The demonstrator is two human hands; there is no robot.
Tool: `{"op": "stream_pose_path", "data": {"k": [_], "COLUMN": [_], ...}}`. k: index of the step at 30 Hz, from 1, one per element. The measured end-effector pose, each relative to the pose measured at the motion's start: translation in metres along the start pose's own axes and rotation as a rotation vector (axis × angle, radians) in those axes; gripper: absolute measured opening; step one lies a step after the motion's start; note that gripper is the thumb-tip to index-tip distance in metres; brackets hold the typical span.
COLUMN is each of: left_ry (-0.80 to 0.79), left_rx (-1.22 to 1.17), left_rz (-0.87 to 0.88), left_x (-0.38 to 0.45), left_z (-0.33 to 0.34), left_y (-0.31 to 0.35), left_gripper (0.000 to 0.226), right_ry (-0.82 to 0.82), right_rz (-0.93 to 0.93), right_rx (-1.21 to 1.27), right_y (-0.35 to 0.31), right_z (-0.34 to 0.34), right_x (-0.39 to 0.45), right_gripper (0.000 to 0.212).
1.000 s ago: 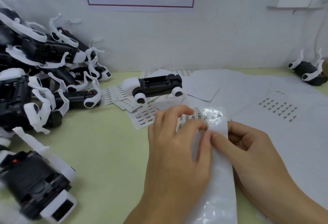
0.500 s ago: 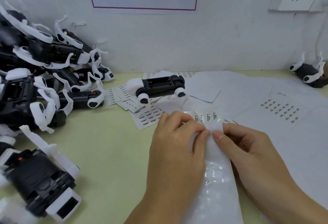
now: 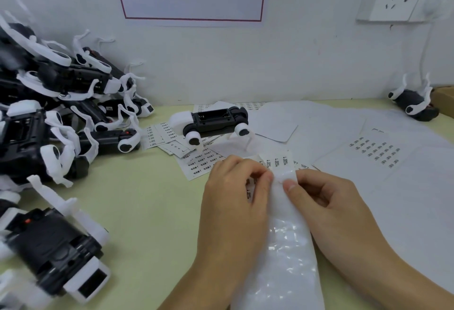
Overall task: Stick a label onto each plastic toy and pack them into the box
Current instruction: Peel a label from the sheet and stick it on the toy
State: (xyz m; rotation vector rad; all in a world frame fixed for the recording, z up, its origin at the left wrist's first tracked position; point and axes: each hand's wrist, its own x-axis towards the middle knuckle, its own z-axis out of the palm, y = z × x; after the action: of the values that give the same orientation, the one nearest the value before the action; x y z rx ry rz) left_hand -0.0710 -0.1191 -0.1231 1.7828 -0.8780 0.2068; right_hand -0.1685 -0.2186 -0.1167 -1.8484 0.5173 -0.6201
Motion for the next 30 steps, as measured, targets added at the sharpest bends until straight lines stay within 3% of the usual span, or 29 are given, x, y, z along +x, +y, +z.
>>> {"op": "stream_pose_path", "data": {"k": [8,15,19,24,30], "left_ry": [-0.025,0.009,0.009,0.017,-0.007], "left_rx": [-0.07,-0.154,-0.22,-0.248,-0.272], "left_rz": [-0.116,-0.185,-0.227,-0.216,-0.201], "left_x": [0.0012,0.0023,0.002,0.0036,0.0041], "left_z": [0.0014,0.0003,0.0,-0.0003,-0.0004], "left_y": [-0.0022,-0.0014,-0.0014,-0.0015,-0.0013], "left_gripper": [0.02,0.023,0.023,0.021,0.019], "right_ry": [0.065,0.254,0.321,0.319,0.251], "right_rz": [-0.026,-0.05,-0.049,-0.148,-0.181], "right_rx": [0.037,-0.06,-0.141,-0.314,-0.24], "right_y": [0.0013,0.0035,0.0061,0.0049,0.0015], "right_z": [0.0027,0.0038,0.0013,0.0019,0.0071], "right_x": [-0.0003,0.0003,0.0031,0.0024,-0.0007], "right_gripper": [0.013,0.044,0.037,0.026,0.02]}}
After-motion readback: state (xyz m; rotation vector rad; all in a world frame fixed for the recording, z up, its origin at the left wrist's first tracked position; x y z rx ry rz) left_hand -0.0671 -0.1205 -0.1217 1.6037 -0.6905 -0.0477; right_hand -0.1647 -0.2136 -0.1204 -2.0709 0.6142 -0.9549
